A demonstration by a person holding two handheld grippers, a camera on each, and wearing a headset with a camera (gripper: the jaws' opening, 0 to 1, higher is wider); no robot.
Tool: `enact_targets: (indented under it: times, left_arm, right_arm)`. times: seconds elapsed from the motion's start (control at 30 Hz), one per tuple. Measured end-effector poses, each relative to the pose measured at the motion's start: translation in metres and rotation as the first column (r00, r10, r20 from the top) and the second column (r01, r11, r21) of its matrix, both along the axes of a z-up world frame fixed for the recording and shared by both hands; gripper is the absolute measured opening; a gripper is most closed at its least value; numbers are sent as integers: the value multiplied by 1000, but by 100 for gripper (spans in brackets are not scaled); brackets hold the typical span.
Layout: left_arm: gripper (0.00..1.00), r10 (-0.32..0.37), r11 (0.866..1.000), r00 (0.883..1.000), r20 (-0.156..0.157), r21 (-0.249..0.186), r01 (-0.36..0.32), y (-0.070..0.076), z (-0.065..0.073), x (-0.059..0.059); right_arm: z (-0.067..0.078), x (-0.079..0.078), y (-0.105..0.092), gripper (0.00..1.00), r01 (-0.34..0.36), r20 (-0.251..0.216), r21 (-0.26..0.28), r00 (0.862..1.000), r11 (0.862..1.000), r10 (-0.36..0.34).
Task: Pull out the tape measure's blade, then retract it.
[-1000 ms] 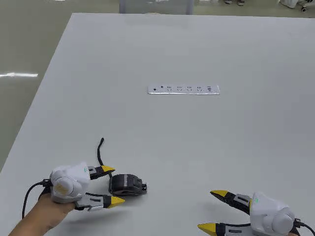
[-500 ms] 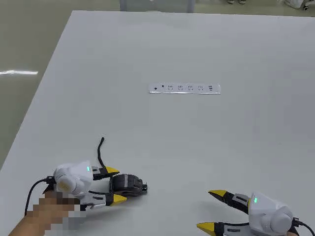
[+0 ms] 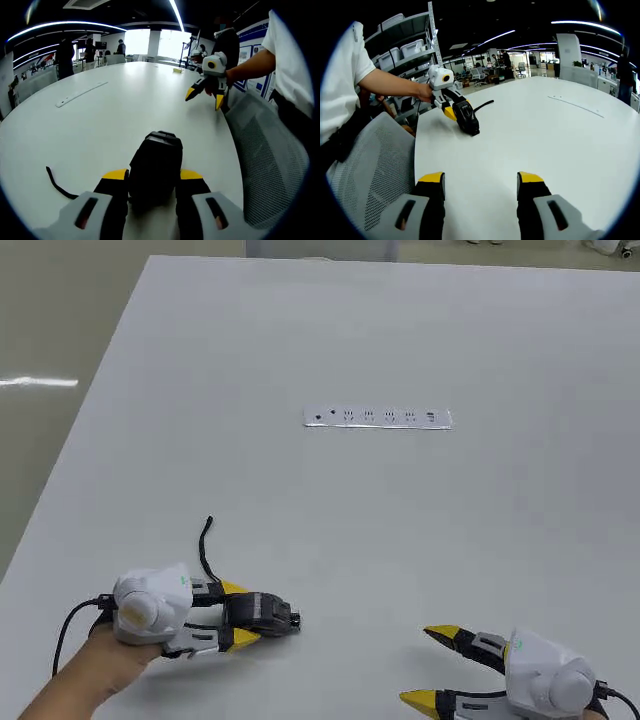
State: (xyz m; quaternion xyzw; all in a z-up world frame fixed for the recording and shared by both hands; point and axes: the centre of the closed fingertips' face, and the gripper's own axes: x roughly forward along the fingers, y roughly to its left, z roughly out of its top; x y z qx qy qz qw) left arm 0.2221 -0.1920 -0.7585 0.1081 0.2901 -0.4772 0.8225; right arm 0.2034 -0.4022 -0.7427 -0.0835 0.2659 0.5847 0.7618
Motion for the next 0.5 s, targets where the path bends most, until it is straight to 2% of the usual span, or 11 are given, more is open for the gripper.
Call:
enact_targets:
  times: [0.5]
  left_arm:
    - [32,-15,1000,1000,12,-13,15,-1,1,-1]
  right_arm:
    - [0,-1,4,58,-8,-4,4,1000,1000,8]
